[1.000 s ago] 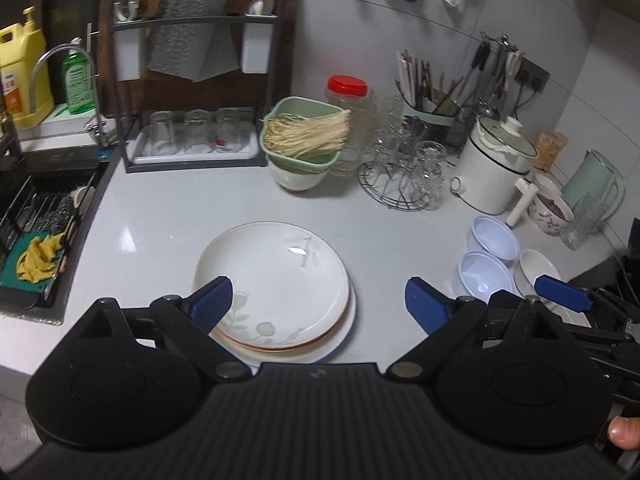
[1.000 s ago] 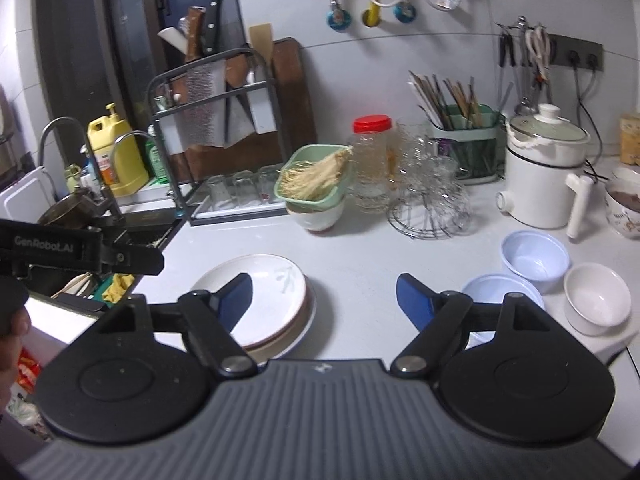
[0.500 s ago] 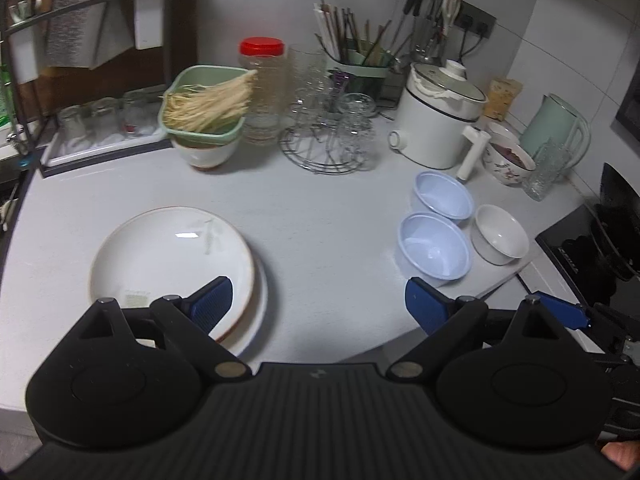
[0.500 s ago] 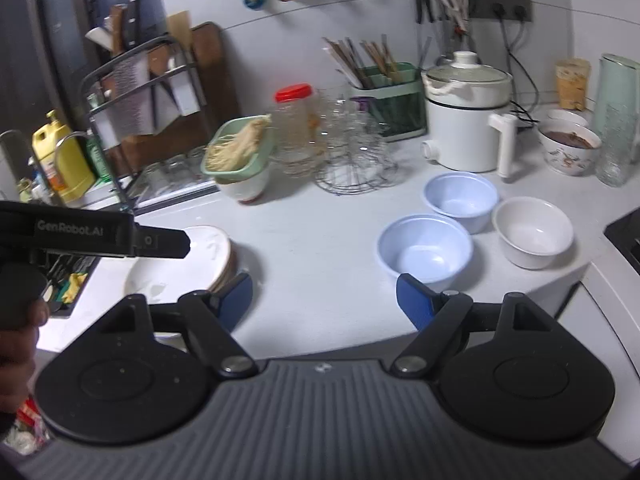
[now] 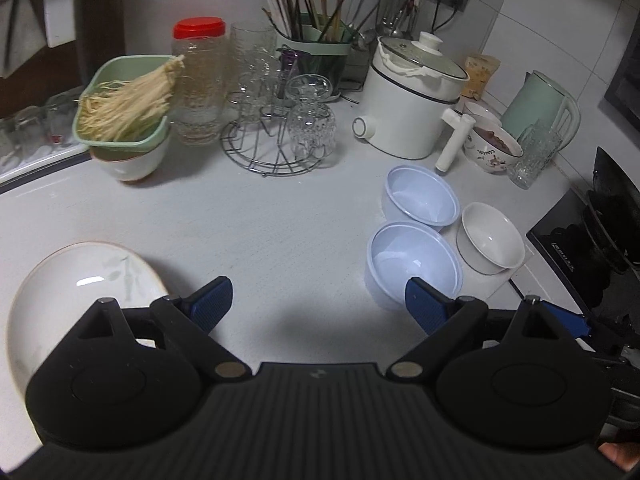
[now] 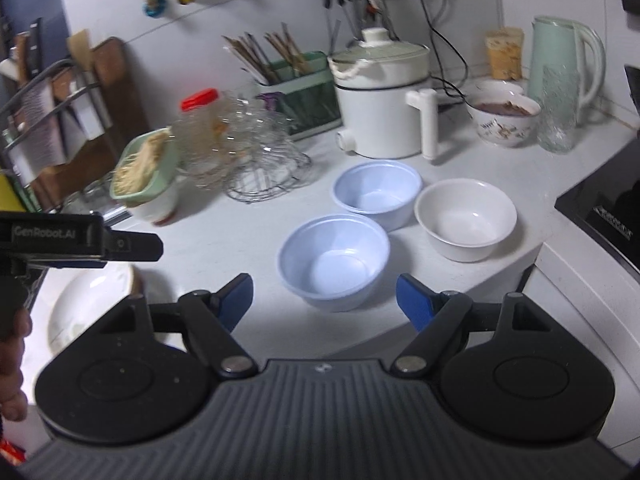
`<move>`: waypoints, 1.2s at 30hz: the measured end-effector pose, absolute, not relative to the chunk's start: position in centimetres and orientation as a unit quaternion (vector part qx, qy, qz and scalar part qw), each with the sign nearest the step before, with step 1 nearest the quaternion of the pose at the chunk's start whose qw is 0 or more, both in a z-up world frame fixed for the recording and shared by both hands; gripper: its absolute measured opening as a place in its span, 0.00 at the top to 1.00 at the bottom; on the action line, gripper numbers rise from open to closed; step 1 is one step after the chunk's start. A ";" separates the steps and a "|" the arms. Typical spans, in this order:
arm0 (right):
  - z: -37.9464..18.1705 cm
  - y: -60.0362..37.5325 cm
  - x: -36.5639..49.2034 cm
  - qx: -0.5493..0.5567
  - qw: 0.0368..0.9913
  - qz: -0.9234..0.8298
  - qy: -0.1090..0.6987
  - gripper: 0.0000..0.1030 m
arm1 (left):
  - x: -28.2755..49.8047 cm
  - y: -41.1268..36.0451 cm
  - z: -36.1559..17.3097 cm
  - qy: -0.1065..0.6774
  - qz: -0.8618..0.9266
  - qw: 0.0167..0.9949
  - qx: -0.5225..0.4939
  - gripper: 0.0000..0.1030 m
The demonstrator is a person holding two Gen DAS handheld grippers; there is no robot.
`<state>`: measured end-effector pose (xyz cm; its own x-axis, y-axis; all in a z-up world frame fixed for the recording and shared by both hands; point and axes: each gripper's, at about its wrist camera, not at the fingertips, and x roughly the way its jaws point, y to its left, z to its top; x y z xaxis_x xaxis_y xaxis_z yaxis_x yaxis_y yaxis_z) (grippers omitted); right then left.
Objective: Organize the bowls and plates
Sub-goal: 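Move both grippers to the rim of a light blue bowl, then close both grippers on the light blue bowl rim and lift it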
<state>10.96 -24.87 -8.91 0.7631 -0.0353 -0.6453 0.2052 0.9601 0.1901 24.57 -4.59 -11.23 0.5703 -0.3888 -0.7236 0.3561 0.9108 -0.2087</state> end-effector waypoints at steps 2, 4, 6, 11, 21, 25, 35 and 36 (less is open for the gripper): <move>-9.3 -25.5 11.8 0.130 0.929 -0.066 0.340 0.24 | 25.8 -5.2 -11.9 0.421 -0.216 0.881 -0.026 0.07; -9.7 -26.0 12.6 0.132 0.926 -0.070 0.345 0.27 | 27.0 -5.9 -12.5 0.427 -0.223 0.876 -0.033 0.08; -10.3 -26.6 13.6 0.133 0.924 -0.073 0.351 0.28 | 28.2 -6.5 -13.1 0.429 -0.231 0.872 -0.039 0.09; -12.6 -28.2 16.5 0.142 0.912 -0.097 0.373 0.44 | 30.8 -8.0 -15.0 0.451 -0.248 0.856 -0.054 0.09; -15.6 -30.7 19.4 0.193 0.891 -0.117 0.393 0.63 | 34.2 -11.4 -18.3 0.484 -0.270 0.830 -0.056 0.29; -16.2 -30.9 20.0 0.200 0.887 -0.113 0.399 0.72 | 35.2 -12.1 -19.4 0.501 -0.276 0.818 -0.056 0.46; -16.6 -31.4 20.3 0.226 0.884 -0.106 0.396 0.81 | 35.9 -13.8 -19.4 0.505 -0.298 0.806 -0.081 0.61; -16.5 -31.3 20.3 0.227 0.884 -0.102 0.396 0.81 | 35.8 -14.1 -19.3 0.502 -0.301 0.808 -0.073 0.61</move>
